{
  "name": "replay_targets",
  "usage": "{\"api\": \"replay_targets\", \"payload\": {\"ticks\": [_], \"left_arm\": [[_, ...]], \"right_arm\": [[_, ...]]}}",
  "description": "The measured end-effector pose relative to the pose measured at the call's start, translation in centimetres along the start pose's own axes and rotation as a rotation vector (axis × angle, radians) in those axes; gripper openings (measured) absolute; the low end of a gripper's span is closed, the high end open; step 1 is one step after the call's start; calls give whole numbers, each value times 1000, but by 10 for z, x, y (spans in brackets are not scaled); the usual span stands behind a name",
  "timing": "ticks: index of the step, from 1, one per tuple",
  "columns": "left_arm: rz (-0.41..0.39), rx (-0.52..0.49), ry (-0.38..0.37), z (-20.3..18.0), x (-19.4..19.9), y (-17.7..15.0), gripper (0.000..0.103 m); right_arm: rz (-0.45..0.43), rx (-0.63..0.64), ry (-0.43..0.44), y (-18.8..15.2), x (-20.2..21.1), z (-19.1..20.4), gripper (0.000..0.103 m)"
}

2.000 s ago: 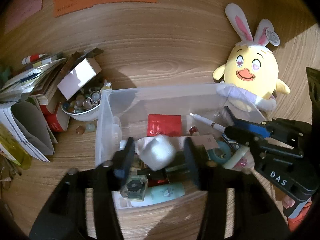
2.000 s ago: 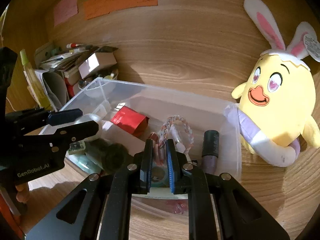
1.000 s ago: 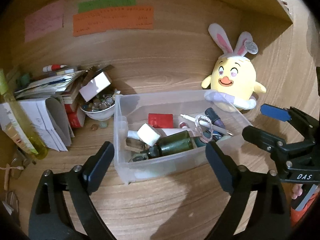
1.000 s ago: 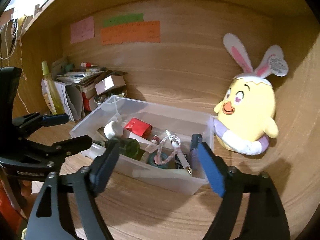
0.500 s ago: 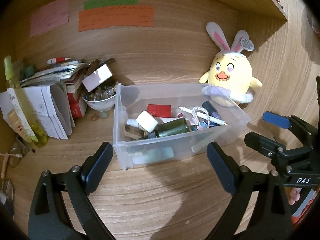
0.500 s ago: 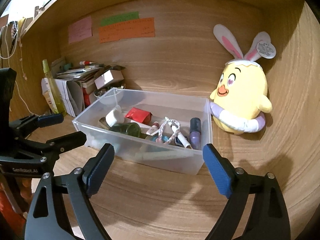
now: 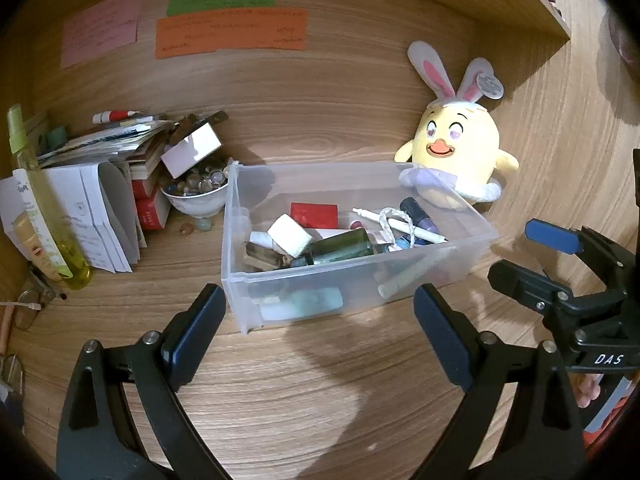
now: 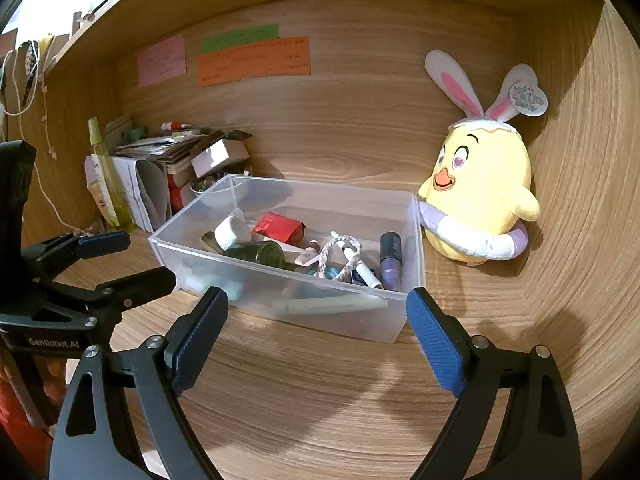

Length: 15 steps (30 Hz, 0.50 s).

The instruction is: Organize objects

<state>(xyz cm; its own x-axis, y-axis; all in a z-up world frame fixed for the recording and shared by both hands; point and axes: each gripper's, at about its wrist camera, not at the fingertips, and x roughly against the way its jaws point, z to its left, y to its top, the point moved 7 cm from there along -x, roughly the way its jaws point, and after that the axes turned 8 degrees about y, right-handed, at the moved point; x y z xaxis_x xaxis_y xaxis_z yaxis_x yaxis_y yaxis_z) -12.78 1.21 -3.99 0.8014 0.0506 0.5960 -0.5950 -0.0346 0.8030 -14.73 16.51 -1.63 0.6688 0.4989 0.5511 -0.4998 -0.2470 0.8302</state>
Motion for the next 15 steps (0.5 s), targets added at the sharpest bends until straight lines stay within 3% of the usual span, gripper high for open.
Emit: {"api": "replay_targets", "payload": {"ticks": [15], "left_arm": [[-8,-4,-19,-4,3,6,96]], "right_arm": [[0,1,1,1,0,0,90]]}}
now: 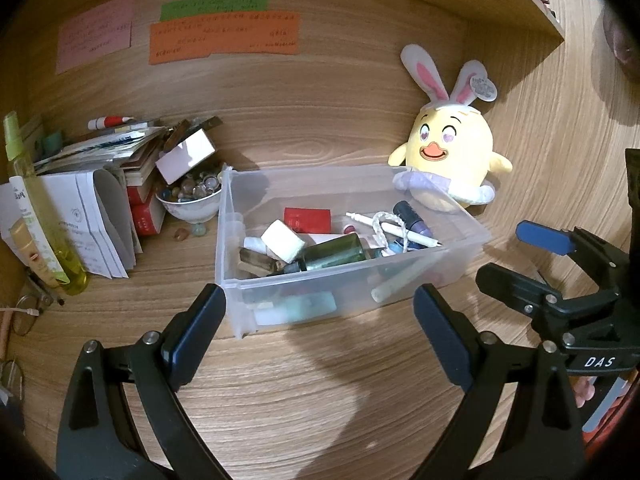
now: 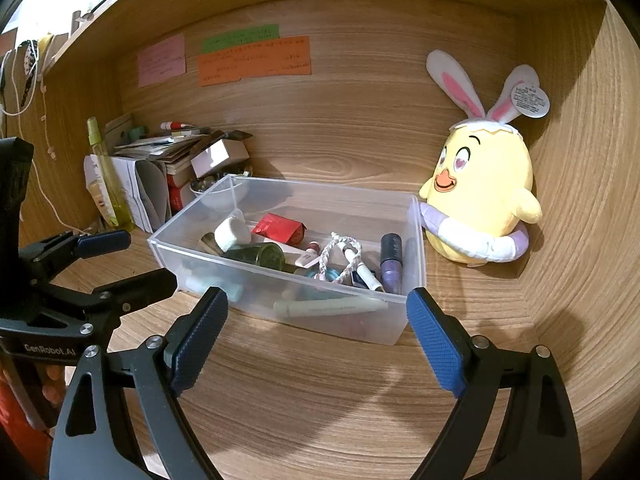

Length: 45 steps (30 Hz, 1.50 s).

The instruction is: Organize objects

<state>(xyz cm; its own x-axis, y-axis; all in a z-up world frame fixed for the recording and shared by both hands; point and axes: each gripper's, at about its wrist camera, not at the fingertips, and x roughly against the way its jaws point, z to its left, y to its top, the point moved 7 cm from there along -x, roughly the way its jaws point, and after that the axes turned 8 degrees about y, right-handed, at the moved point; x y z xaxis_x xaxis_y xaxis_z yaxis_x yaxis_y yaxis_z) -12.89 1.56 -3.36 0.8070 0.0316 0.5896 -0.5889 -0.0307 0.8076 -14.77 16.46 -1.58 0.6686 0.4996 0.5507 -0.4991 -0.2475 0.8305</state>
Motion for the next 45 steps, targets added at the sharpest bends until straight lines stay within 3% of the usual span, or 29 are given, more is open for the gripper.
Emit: {"api": "replay_targets", "payload": {"ticks": [23,34,45], "left_arm": [[-3,-2,-12,-1,1,1,97],[46,-11,-58,-9,-7,-3,97],[17,16,-19,-2,-9,0,100]], "right_arm": [[19,-29,7,-2,-11,0,90],[24,-33,9,0,-13,-5,90],[35,-39,15,-1,-18,-7,90]]}}
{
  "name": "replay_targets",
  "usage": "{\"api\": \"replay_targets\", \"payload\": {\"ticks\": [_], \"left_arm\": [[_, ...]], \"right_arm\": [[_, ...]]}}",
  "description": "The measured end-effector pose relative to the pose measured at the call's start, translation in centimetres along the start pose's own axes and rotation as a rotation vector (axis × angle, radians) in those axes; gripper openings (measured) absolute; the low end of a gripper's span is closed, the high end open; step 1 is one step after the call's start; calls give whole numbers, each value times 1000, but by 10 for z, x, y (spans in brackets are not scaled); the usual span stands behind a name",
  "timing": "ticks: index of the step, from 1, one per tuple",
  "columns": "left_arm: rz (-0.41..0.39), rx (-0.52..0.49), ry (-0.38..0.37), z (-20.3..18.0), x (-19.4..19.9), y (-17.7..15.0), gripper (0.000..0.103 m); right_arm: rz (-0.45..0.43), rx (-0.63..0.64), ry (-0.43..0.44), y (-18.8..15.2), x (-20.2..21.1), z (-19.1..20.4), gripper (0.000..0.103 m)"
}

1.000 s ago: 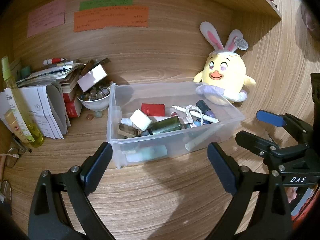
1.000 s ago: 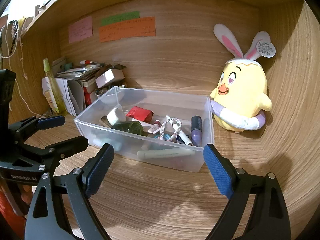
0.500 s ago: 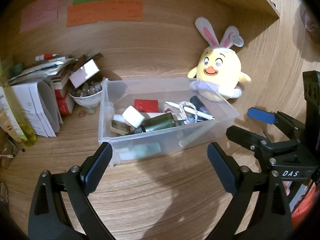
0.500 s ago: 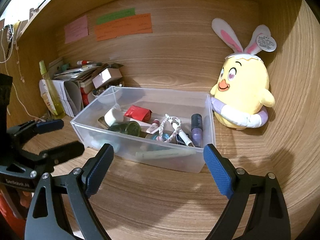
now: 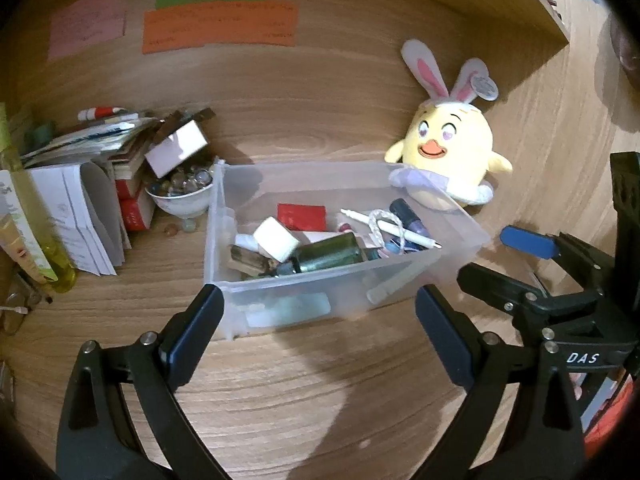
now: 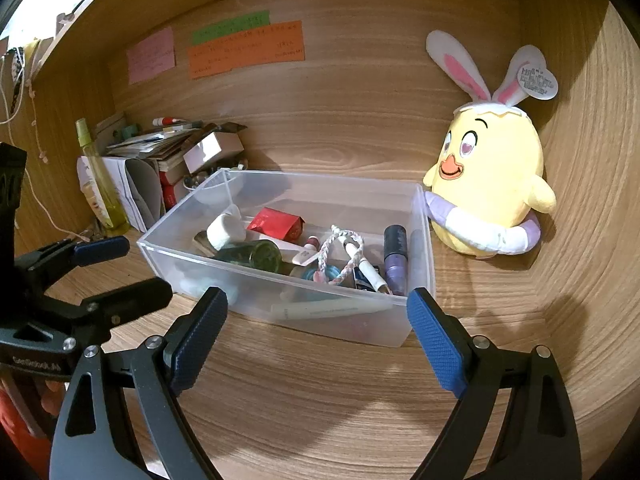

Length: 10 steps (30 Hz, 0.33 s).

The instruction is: Organize objects

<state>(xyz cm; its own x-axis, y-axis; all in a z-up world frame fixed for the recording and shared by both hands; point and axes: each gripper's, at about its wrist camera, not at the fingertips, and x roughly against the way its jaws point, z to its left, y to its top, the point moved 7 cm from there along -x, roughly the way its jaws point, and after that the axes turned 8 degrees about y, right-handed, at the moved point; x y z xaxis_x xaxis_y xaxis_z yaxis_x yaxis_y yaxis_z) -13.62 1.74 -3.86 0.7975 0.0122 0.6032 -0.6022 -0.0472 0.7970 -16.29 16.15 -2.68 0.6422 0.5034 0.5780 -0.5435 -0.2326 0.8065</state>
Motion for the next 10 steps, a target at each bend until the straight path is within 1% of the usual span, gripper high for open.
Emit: {"api": "replay_targets", "payload": {"ticks": [6,10], "left_arm": [[-22,1,17,2,3,2,100],[-3,19,-4,3,2,1,101]], "right_arm": [[4,0,2,-1,-1,1,90],[3,2,3,-1,0,1,90]]}}
